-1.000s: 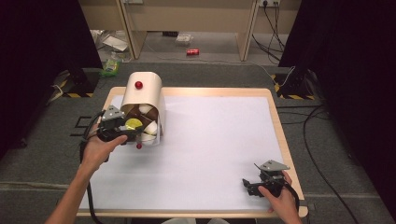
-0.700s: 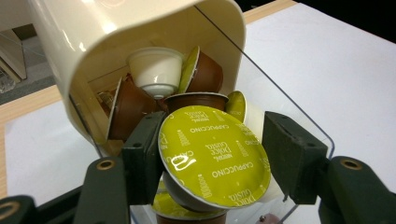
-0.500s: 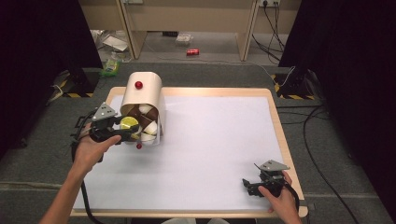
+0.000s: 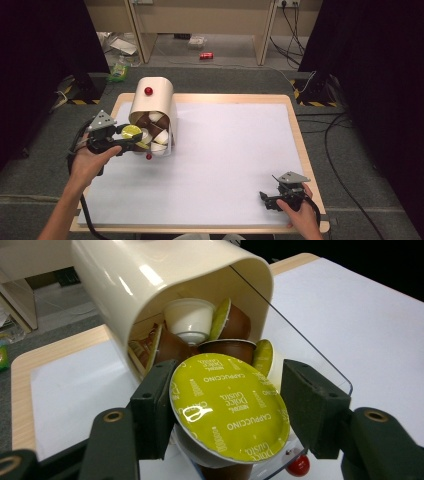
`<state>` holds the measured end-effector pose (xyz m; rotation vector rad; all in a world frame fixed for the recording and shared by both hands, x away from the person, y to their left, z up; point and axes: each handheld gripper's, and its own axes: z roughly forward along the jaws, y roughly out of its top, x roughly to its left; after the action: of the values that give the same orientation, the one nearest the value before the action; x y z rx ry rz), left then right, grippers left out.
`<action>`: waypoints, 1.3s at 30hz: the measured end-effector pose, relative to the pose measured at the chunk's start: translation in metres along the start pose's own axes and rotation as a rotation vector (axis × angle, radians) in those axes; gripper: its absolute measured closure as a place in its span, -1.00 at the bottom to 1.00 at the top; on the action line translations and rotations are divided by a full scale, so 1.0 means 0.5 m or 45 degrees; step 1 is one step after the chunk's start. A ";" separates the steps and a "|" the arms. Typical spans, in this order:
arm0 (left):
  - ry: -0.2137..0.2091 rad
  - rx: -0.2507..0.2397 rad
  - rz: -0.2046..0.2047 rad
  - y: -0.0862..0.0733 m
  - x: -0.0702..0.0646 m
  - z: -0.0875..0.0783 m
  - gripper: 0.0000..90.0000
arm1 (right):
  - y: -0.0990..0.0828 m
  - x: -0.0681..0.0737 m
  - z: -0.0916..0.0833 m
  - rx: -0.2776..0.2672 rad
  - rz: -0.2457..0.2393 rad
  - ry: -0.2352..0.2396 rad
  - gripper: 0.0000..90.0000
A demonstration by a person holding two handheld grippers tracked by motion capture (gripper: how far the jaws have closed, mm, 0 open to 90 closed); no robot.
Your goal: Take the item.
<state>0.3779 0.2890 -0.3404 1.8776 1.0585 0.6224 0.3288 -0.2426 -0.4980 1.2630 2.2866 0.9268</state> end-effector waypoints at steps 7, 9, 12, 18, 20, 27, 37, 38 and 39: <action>0.027 -0.005 -0.036 -0.012 0.022 -0.020 -0.10 | 0.000 0.000 0.000 0.000 -0.002 0.000 -0.99; 0.032 -0.008 -0.046 -0.014 0.028 -0.024 -0.10 | 0.000 0.000 0.000 0.000 0.000 0.000 -0.99; 0.043 -0.014 -0.055 -0.018 0.036 -0.031 -0.10 | 0.000 0.000 0.000 0.000 -0.002 0.000 -0.99; 0.058 -0.014 -0.068 -0.028 0.047 -0.040 -0.10 | 0.000 0.000 0.000 0.000 -0.001 0.000 -0.99; 0.065 -0.014 -0.072 -0.032 0.051 -0.042 -0.10 | 0.000 0.000 0.000 0.001 0.000 0.000 -0.99; 0.085 -0.023 -0.115 -0.055 0.067 -0.047 -0.10 | 0.000 0.000 0.000 0.000 -0.002 0.000 -0.99; 0.136 -0.003 -0.181 -0.107 0.089 -0.031 -0.10 | 0.000 0.000 0.000 0.001 -0.001 0.000 -0.99; 0.148 0.002 -0.184 -0.112 0.091 -0.028 -0.10 | 0.000 0.000 0.000 0.001 -0.002 -0.001 -0.99; 0.154 0.005 -0.187 -0.116 0.093 -0.025 -0.10 | 0.000 0.000 0.000 0.000 -0.002 0.000 -0.99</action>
<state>0.3677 0.3494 -0.3839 1.7644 1.2639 0.6548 0.3289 -0.2426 -0.4981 1.2609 2.2875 0.9257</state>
